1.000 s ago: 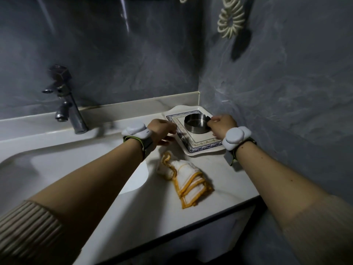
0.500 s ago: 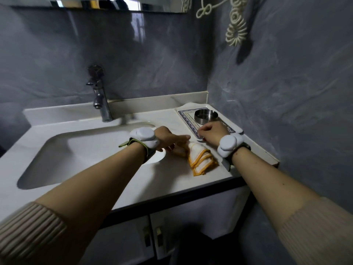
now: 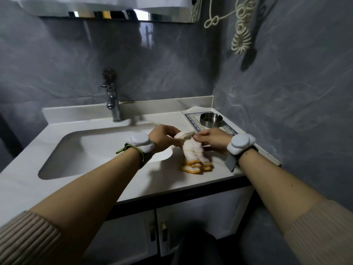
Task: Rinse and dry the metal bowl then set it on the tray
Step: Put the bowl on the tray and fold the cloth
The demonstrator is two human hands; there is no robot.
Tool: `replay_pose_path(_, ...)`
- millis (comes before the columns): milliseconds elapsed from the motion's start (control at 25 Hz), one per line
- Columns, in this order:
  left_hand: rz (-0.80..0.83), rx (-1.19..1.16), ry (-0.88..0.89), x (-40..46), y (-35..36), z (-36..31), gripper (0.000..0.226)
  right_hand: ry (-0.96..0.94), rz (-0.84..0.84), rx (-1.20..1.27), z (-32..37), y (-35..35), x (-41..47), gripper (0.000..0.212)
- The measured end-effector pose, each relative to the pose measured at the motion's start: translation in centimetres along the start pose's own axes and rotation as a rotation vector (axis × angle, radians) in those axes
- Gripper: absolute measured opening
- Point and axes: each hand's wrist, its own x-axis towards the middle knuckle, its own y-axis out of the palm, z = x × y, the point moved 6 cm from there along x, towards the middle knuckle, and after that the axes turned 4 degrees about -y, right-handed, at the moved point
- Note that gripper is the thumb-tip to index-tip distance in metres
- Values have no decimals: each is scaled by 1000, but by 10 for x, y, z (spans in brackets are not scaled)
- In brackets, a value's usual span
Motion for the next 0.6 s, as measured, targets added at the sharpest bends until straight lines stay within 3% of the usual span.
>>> replay_pose_path(200,-32,-191,-68,-13,-19,8,6,-138,-111,98,38,9,-9,4)
replay_pose_path(320,-42,-393,-41,-19,-22,6,11,-186,-162,106,53,20,-11,10)
replay_pose_path(440,-28,-434,-45,-24,-21,6,44,-250,-189,147,61,24,-11,16)
replay_pose_path(600,-77,-498,-58,-28,-21,11,37,-311,-268,208,61,15,-12,22)
